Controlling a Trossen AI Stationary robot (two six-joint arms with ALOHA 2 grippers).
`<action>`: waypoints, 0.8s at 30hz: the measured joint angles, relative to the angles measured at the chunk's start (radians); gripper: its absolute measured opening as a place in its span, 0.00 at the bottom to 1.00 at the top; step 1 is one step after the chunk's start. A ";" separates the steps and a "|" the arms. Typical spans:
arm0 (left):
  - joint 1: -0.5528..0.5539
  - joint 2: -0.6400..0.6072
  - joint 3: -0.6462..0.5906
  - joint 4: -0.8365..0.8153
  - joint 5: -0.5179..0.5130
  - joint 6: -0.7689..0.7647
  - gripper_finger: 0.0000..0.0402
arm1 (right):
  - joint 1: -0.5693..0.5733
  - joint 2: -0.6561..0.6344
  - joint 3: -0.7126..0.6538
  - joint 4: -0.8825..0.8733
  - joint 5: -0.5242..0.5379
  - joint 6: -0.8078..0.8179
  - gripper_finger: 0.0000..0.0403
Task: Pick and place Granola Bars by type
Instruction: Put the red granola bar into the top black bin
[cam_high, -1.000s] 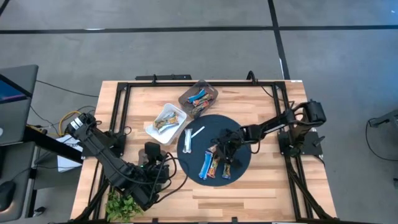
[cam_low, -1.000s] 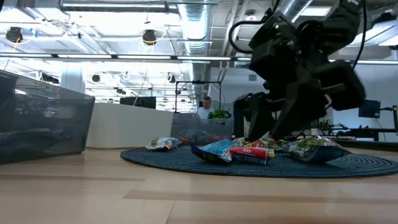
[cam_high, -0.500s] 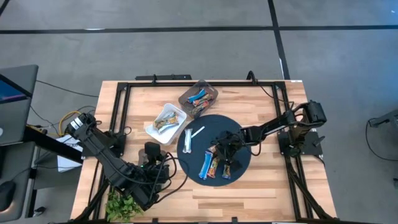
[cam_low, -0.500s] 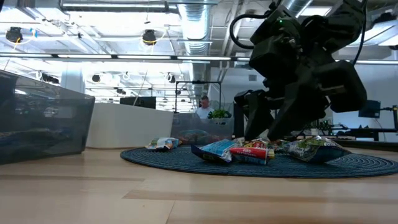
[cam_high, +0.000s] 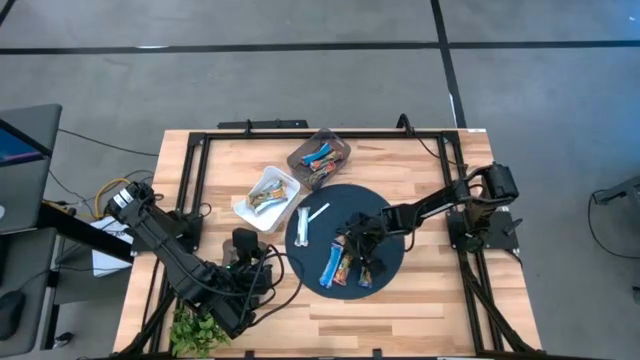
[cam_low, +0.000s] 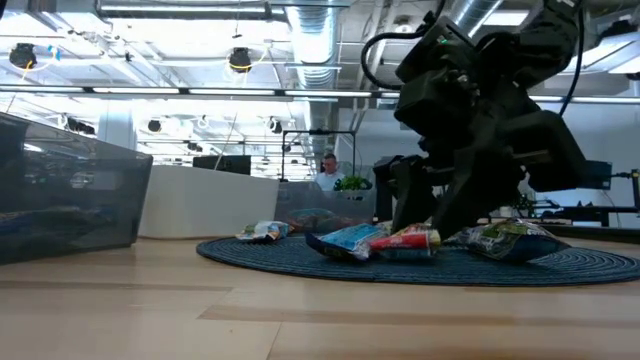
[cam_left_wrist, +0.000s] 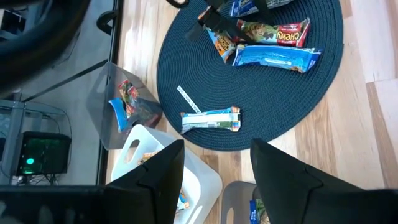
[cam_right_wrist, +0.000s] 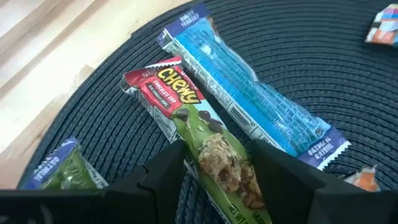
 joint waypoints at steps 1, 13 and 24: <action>0.000 0.000 0.000 0.001 0.000 0.000 0.45 | 0.000 0.012 0.012 -0.006 0.000 0.000 0.45; -0.002 0.001 -0.090 0.007 0.012 -0.021 0.45 | 0.000 0.007 0.055 -0.092 0.025 -0.040 0.18; -0.002 0.001 -0.103 0.008 0.003 -0.026 0.45 | 0.000 -0.003 0.158 -0.220 0.030 -0.053 0.08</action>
